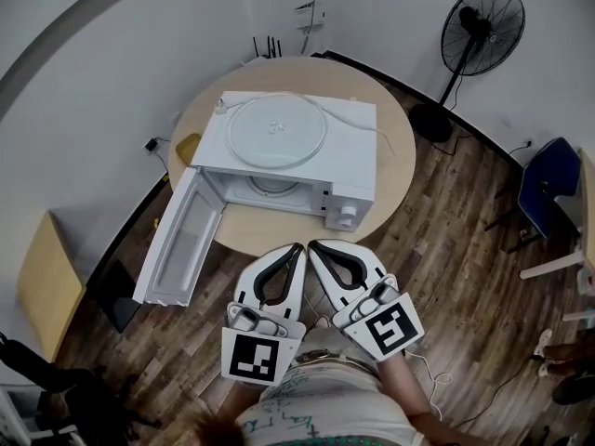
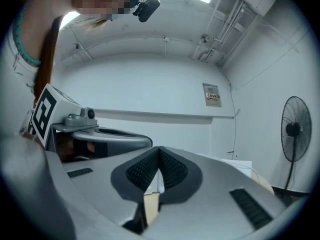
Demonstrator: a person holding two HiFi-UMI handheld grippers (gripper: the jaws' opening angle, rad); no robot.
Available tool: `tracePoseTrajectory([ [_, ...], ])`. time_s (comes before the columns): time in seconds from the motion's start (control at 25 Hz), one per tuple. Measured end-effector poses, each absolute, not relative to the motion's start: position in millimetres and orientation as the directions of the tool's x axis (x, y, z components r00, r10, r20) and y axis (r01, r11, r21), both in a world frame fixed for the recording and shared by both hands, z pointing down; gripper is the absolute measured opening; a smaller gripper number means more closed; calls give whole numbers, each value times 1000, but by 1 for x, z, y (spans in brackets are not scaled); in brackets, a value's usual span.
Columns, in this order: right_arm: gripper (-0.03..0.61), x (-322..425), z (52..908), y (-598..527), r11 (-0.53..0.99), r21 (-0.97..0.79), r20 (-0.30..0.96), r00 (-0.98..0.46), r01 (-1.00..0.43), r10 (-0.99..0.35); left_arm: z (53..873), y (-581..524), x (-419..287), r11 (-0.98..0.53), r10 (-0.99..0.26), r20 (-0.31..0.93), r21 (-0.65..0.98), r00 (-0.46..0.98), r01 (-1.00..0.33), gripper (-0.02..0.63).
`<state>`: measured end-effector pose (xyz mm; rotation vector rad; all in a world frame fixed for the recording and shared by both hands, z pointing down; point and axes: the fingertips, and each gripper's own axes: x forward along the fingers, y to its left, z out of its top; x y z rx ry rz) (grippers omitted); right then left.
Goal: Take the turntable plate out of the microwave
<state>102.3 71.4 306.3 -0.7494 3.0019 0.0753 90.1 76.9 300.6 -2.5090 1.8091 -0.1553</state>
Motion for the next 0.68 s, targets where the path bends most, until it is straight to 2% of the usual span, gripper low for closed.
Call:
tracePoseTrajectory([
  [0.68, -9, 123, 313, 74, 882, 55, -46, -884, -467, -465, 318, 76, 105, -313, -948, 68, -22, 311, -950, 14],
])
